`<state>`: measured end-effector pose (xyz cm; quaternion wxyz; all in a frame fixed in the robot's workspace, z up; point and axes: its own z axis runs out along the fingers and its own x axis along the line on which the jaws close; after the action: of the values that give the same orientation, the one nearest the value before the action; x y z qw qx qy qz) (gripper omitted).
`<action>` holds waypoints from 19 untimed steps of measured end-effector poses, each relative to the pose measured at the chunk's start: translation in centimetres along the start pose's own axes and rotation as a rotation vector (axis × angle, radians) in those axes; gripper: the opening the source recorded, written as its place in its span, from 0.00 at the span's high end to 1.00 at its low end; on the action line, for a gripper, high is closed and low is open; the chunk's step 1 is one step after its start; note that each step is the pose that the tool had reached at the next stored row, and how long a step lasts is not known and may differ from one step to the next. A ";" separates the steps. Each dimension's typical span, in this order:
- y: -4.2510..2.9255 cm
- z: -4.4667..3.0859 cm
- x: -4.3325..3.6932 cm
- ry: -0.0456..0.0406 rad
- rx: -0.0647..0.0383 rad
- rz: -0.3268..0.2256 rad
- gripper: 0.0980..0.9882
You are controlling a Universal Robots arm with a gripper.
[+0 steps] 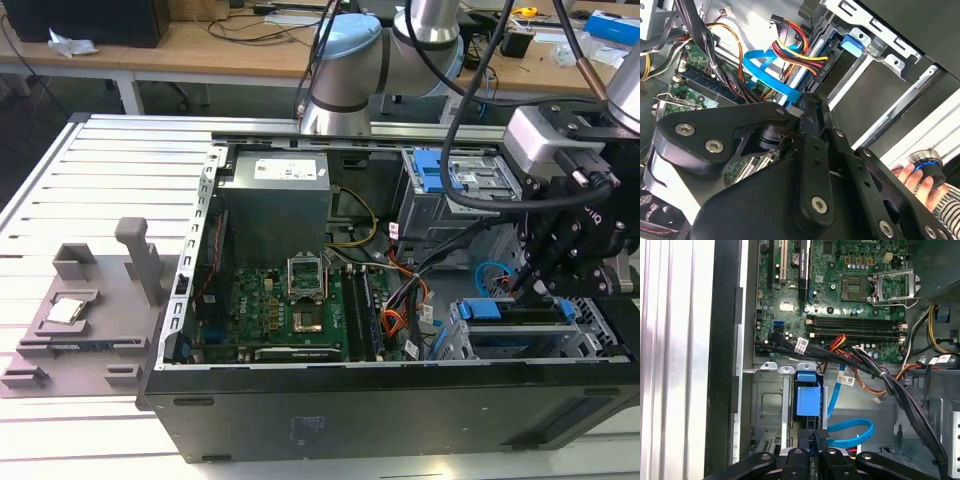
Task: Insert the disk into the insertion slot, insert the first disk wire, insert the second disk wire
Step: 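Insert the second disk wire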
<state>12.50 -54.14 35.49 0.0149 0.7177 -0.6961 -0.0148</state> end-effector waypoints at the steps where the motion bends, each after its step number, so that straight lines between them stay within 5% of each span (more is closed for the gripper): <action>1: -0.07 0.17 0.00 -0.0016 0.000 0.000 0.93; 11: -0.62 1.07 -0.36 -0.0130 0.000 0.000 0.93; 19: -0.69 1.45 -0.18 -0.0143 0.000 0.000 0.93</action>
<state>13.13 -53.95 34.02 0.0100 0.7177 -0.6960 -0.0200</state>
